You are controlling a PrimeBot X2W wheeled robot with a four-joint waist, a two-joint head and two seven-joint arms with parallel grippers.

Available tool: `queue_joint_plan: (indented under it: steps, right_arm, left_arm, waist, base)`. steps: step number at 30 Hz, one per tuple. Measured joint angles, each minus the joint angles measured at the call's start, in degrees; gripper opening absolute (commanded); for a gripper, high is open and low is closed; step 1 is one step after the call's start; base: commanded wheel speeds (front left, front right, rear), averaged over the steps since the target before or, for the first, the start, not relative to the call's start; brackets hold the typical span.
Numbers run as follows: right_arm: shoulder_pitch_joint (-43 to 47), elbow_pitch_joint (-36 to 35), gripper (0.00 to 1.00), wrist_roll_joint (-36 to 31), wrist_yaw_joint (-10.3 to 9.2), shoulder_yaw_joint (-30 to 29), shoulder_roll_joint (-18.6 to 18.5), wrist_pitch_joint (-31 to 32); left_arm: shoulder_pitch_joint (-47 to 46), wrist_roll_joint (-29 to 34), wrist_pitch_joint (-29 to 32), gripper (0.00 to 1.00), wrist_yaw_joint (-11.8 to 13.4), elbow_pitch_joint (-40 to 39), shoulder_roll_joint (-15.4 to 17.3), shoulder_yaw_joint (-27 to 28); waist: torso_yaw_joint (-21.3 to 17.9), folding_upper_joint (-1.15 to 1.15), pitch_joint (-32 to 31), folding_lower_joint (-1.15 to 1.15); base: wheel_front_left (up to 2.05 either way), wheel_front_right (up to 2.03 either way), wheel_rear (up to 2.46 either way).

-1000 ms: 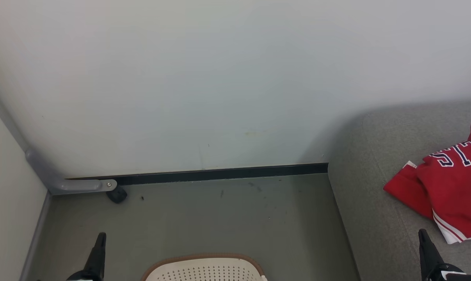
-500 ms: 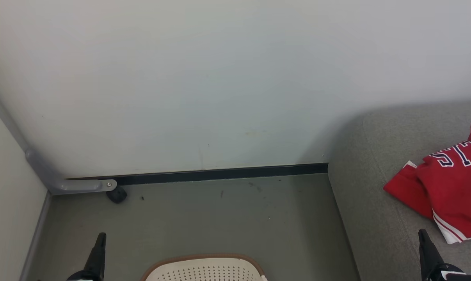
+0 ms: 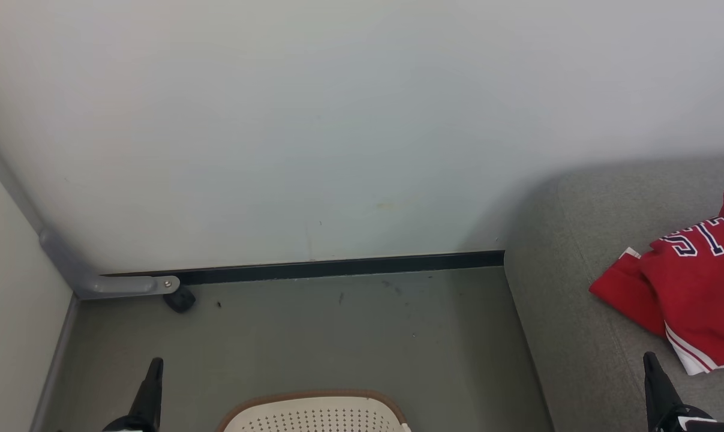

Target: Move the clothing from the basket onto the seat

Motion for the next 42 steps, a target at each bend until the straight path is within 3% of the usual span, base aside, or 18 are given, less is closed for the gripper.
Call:
queue_joint_plan:
  steps: [42]
  right_arm:
    - [0.0,0.0,0.0,0.0,0.01,0.0,0.0,0.0]
  left_arm:
    - [0.0,0.0,0.0,0.0,0.0,0.0,0.0,0.0]
  waist:
    - [0.0,0.0,0.0,0.0]
  base:
    - [0.0,0.0,0.0]
